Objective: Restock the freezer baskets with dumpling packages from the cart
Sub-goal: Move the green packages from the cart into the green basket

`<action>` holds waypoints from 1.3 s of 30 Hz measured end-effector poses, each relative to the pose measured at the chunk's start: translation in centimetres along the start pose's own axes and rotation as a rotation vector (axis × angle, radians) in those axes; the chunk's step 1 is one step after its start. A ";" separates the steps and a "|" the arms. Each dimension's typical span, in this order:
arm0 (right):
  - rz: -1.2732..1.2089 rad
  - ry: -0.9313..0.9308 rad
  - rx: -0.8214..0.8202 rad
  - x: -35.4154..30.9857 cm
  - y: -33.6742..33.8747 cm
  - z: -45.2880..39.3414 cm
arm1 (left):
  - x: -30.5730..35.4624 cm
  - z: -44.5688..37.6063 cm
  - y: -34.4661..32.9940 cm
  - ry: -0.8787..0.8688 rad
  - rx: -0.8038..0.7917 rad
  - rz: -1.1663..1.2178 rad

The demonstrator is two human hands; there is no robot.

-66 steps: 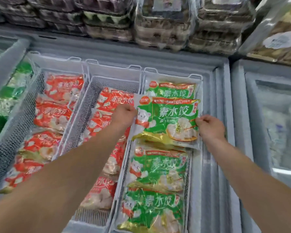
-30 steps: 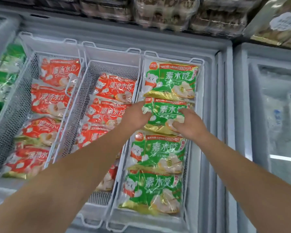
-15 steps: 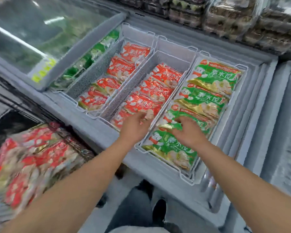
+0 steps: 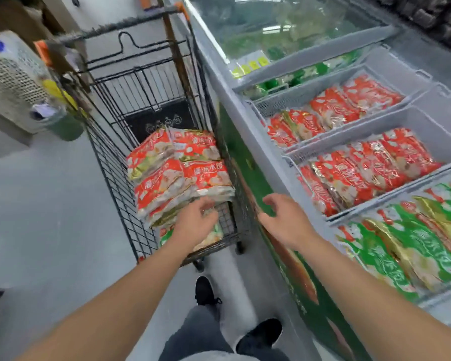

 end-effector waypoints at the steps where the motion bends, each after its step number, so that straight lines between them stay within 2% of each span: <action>1: 0.011 0.012 -0.036 -1.2 -1.8 -1.5 | -2.3 -1.0 1.4 0.049 0.009 0.024; 5: 0.019 -0.010 -0.133 -3.5 -7.2 -5.2 | -8.8 -4.0 4.3 0.193 0.008 0.098; 10: 0.086 -0.097 -0.275 -3.9 -13.1 -9.2 | -15.5 -7.9 5.0 0.362 -0.073 0.197; 18: 0.109 -0.217 -0.441 -1.2 -19.2 -12.9 | -19.8 -12.5 2.1 0.507 -0.141 0.238; 29: 0.069 -0.362 -0.630 6.7 -27.9 -18.3 | -25.4 -17.9 -3.9 0.861 -0.073 0.385; 34: -0.010 -0.495 -0.582 10.1 -31.2 -20.3 | -26.9 -20.0 -5.8 0.966 -0.028 0.411; 39: -0.127 -0.598 -0.400 12.5 -33.5 -21.4 | -27.7 -21.4 -6.6 0.963 0.025 0.360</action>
Point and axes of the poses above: each hand's wrist, its own z-axis away from the middle knuckle, its own y-axis out of the back of the hand, x = y × z, the point moved 6 cm from there along -z, towards the middle knuckle, and after that the axes turned 13 degrees about y, right-handed, at the moved point
